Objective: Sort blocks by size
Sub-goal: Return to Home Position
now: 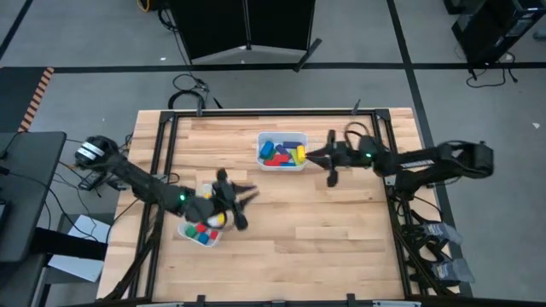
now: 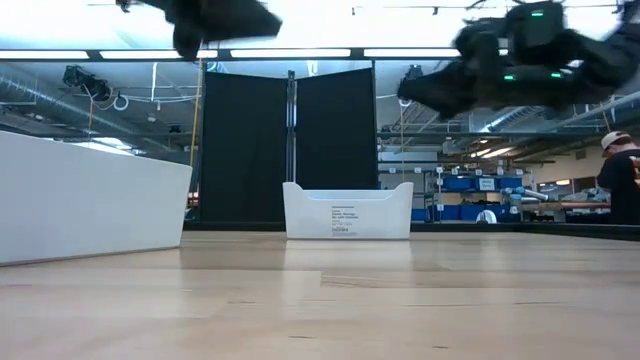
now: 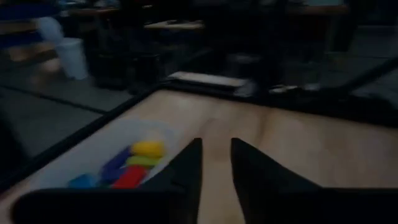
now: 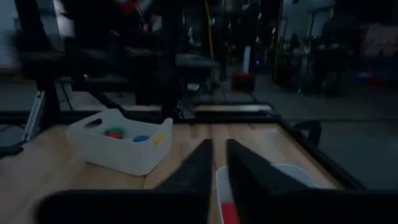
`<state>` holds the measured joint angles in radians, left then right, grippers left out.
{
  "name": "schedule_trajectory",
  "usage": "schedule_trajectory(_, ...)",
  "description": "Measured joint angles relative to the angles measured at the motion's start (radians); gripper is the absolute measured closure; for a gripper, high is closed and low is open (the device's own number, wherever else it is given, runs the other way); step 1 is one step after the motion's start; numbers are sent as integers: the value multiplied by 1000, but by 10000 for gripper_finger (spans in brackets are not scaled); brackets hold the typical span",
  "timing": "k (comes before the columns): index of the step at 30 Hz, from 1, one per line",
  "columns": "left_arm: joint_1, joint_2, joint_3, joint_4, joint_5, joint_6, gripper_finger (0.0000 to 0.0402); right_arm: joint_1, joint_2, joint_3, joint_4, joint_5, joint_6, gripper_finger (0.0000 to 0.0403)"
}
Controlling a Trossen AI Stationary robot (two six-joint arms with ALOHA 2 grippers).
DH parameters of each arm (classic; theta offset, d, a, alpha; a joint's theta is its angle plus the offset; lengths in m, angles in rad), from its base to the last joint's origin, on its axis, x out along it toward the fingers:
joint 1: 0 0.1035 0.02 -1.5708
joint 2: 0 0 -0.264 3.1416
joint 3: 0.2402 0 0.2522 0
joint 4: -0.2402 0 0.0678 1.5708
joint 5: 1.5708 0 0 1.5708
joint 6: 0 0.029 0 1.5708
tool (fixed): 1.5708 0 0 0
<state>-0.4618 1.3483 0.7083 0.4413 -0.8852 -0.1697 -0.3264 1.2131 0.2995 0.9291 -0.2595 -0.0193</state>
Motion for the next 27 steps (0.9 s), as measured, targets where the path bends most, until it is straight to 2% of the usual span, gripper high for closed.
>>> schedule_trajectory(2, 38, -66, -66, -2, 4, 8, 337, -6, -80, -68, 13, -1, -9, 385)
schedule_trajectory(6, 97, -210, -185, 6, 34, 48, 392, -37, -219, -179, 12, -44, -25, 389)
schedule_trajectory(11, 132, -381, -350, 63, 87, 61, 397, -93, -336, -289, 6, -132, 5, 396)
schedule_trajectory(15, 142, -474, -483, 180, 131, 61, 398, -134, -381, -291, -93, -207, 44, 397)
schedule_trajectory(20, 141, -506, -588, 251, 140, 38, 400, -179, -406, -294, -122, -315, 92, 398)
schedule_trajectory(27, 126, -509, -697, 419, 125, 35, 400, -247, -534, -294, -267, -305, 98, 398)
